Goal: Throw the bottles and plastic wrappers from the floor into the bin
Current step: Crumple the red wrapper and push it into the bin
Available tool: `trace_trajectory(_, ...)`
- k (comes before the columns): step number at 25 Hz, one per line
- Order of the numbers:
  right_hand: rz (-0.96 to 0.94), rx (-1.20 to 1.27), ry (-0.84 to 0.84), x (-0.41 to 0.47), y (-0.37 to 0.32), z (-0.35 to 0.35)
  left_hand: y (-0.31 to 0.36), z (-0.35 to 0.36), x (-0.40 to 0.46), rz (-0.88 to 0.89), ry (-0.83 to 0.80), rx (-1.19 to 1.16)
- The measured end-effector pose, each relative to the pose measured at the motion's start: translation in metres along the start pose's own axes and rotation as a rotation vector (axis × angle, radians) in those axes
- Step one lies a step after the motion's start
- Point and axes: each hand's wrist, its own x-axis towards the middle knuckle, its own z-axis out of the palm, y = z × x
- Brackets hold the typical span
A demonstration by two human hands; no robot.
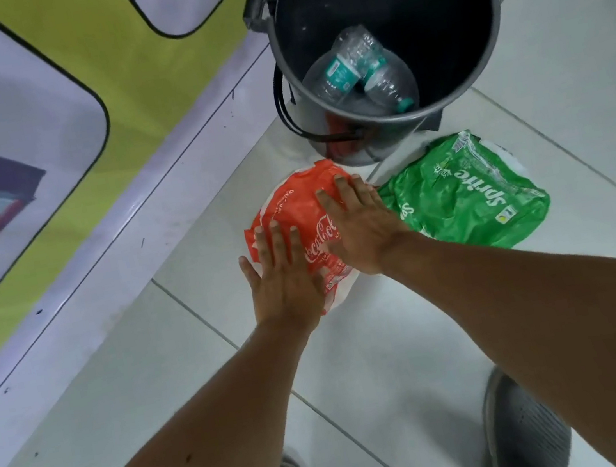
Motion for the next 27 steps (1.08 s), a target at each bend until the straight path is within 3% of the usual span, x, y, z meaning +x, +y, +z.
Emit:
trace_trajectory(10, 0.013, -0.034, 0.049, -0.009, -0.016, 0.042, -0.040, 0.025, -0.001, 0.168, -0.005, 0.025)
trace_trajectory(17, 0.017, 0.014, 0.000, -0.015, -0.030, 0.044, -0.035, 0.027, -0.001, 0.148, -0.069, 0.006)
trace_trajectory(21, -0.004, 0.050, -0.002, -0.036, -0.044, 0.022, -0.035, -0.001, -0.023, 0.146, -0.073, 0.025)
trace_trajectory(27, -0.018, 0.073, 0.154, -0.105, -0.071, -0.081, -0.021, -0.112, -0.088, 0.193, 0.072, 0.007)
